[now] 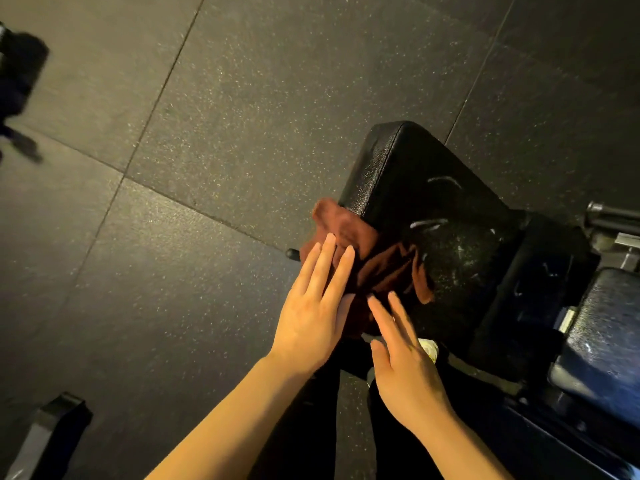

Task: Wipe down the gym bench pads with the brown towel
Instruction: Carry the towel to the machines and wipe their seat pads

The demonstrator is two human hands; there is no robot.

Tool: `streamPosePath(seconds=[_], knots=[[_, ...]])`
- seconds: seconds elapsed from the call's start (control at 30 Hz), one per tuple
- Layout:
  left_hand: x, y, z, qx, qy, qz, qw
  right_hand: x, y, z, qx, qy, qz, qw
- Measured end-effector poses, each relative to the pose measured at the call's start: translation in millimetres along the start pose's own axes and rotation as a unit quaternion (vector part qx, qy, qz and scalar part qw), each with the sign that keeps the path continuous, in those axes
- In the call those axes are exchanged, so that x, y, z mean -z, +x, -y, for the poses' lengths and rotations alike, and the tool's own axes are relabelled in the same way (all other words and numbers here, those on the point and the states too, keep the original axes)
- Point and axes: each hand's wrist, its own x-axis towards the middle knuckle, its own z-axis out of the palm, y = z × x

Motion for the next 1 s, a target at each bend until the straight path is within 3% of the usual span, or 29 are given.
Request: streamPosePath(seconds=[0.1, 0.3, 0.47, 0.6, 0.9, 1.0], knots=[[-1.9, -20.9, -4.8, 0.028, 0.039, -0.002, 0.999, -8.2, -10.3, -9.5, 0.007, 0.033, 0.009, 0.999], [2.8, 26.5, -17.9, 0.030, 0.113, -0.011, 0.993, 1.7, 3.0, -5.5, -0.003, 0.056, -0.077, 0.995], [-1.8, 112.1, -9.9, -0.023, 0.006, 0.006, 1.000, 20.8, 27.4, 5.1, -0.029, 0.087, -0.069, 0.993], [-2.3, 136.1, -8.2, -0.024, -0.012, 0.008, 1.000, 26.6, 37.7, 11.9, -0.037, 0.074, -0.072, 0.994], [-7.2, 48.8, -8.5, 0.049, -0.081, -0.062, 0.994, 16.1, 16.2, 7.1, -0.030, 0.085, -0.016, 0.996], [-13.2, 12.0, -11.2, 0.069, -0.057, -0.053, 0.995, 6.5, 6.7, 3.4, -0.021, 0.078, -0.005, 0.997]])
